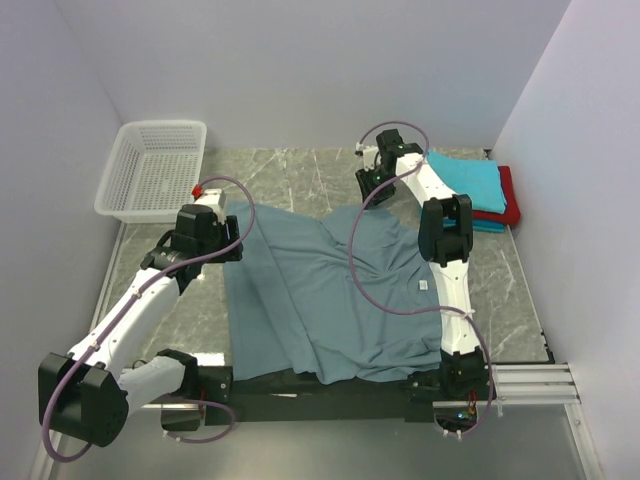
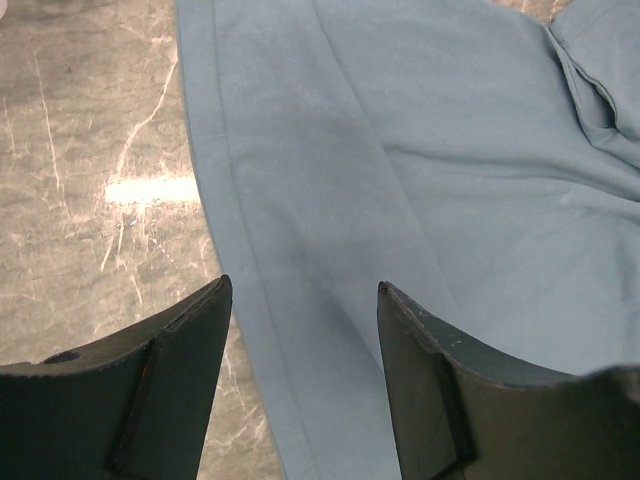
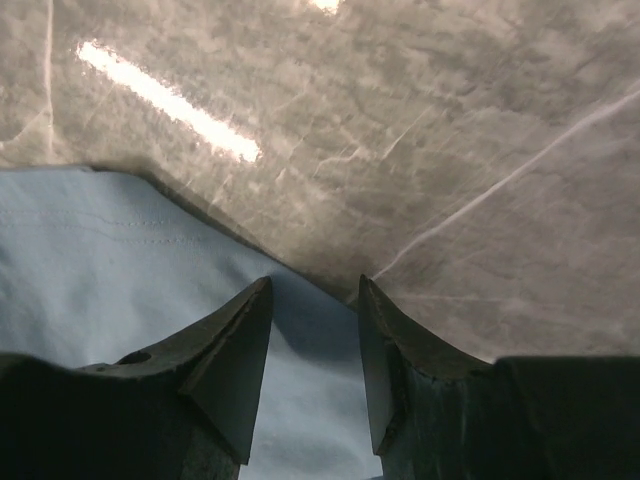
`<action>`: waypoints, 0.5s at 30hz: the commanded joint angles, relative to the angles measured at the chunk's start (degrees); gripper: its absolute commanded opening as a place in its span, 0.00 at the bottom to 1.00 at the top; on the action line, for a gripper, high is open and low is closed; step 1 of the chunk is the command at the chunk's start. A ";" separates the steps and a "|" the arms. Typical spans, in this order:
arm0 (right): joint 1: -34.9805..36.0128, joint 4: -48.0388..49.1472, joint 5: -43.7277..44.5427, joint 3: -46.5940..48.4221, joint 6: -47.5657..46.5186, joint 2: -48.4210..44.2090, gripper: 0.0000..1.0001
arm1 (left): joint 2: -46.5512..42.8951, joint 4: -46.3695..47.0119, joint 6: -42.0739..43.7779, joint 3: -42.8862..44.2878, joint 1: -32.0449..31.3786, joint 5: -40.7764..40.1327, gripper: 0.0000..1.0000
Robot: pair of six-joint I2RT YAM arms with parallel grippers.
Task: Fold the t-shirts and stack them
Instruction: Flatten the tshirt out
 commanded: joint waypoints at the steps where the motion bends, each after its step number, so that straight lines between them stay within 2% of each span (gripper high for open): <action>1: 0.19 -2.50 -1.92 -1.11 -0.51 -1.60 0.47 | -0.76 2.15 1.02 0.56 0.01 0.47 0.66; 10: 0.19 -1.10 -6.23 -6.64 0.10 -7.93 0.47 | -1.03 2.23 1.02 0.39 0.01 0.91 0.66; 15: 0.27 0.83 -9.66 -10.86 0.63 -11.88 0.40 | -1.29 2.23 0.93 0.39 0.01 0.83 0.66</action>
